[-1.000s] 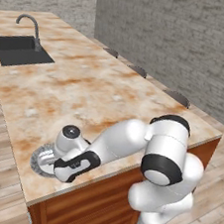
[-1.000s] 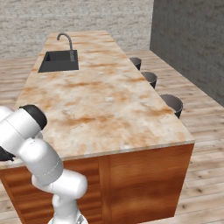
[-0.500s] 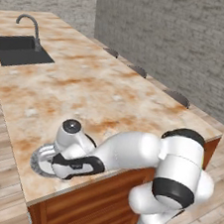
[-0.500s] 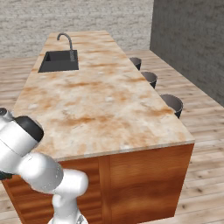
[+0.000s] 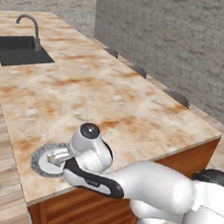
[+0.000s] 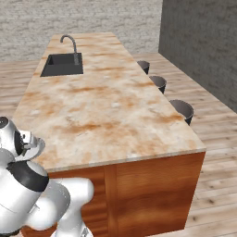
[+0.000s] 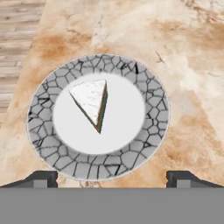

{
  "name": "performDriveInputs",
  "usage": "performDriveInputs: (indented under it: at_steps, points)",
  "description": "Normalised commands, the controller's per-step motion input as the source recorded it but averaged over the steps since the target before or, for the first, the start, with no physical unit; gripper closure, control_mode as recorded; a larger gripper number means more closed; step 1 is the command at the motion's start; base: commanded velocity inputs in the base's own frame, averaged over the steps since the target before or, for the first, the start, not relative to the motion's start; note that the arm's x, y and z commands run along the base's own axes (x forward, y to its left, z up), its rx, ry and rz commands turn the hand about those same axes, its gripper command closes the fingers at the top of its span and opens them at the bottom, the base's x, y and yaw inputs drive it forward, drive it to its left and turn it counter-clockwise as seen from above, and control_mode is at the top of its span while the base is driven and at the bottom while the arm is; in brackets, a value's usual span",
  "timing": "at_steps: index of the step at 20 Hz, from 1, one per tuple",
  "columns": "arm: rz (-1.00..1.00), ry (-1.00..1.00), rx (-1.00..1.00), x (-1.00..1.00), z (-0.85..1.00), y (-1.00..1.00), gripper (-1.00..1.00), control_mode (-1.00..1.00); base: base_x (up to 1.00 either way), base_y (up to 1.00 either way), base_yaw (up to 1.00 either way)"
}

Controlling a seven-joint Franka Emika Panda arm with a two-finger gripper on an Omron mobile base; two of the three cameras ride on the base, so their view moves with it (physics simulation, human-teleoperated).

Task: Take the baked cake out of the oven and place it on the plate for cooling. Then close the oven door.

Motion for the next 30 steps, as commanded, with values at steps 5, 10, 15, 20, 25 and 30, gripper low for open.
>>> performDriveInputs:
  at_steps: [5, 10, 15, 20, 25, 30]
  points:
    - [0.0, -0.01, 0.03, -0.44, 0.18, -0.32, -1.0, -1.0, 0.0, 0.0, 0.0]
    - [0.0, -0.06, 0.01, -0.3, 0.2, -0.14, -1.0, -1.0, 0.0, 0.0, 0.0]
    - [-0.01, -0.01, 0.0, -0.24, 0.12, -0.02, -1.0, -1.0, 0.0, 0.0, 0.0]
    - [0.0, 0.02, 0.0, 0.0, 0.02, 0.0, -1.0, -1.0, 0.0, 0.0, 0.0]
    - [0.0, 0.0, 0.0, 0.0, 0.0, 0.0, -1.0, -1.0, 0.0, 0.0, 0.0]
    - [0.0, 0.0, 0.0, 0.0, 0.0, 0.0, -1.0, -1.0, 0.0, 0.0, 0.0]
